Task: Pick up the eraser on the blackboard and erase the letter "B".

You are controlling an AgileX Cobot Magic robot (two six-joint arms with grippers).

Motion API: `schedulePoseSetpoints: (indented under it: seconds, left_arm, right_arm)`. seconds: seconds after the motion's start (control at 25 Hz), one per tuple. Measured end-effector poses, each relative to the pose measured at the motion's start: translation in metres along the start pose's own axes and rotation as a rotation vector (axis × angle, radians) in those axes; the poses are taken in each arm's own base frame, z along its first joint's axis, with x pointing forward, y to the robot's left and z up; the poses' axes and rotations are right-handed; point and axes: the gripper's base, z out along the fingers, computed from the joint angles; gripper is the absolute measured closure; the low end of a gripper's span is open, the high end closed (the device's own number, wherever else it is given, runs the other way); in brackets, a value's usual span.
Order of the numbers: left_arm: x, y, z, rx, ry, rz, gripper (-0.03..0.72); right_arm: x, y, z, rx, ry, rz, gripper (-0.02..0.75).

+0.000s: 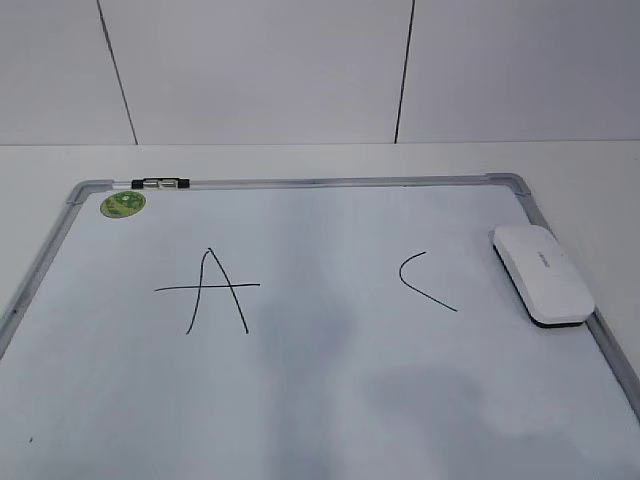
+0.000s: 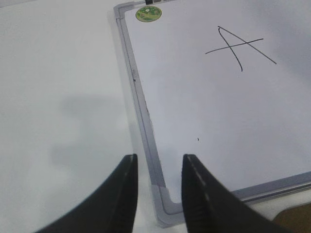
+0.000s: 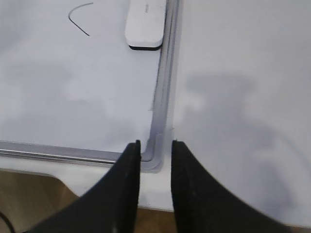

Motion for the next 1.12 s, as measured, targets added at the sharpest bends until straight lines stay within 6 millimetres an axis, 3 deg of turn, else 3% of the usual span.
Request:
schedulePoseSetpoints:
  seconds: [0.28, 1.12]
  left_arm:
    - [-0.001, 0.0, 0.001, -0.004, -0.019, -0.001, 0.457]
    - [0.002, 0.002, -0.001, -0.03, -0.036, 0.013, 0.457]
  right_arm:
    - [0.001, -0.004, 0.014, 0.042, -0.068, -0.018, 0.539]
    - [0.002, -0.008, 0.015, 0.088, -0.066, -0.028, 0.539]
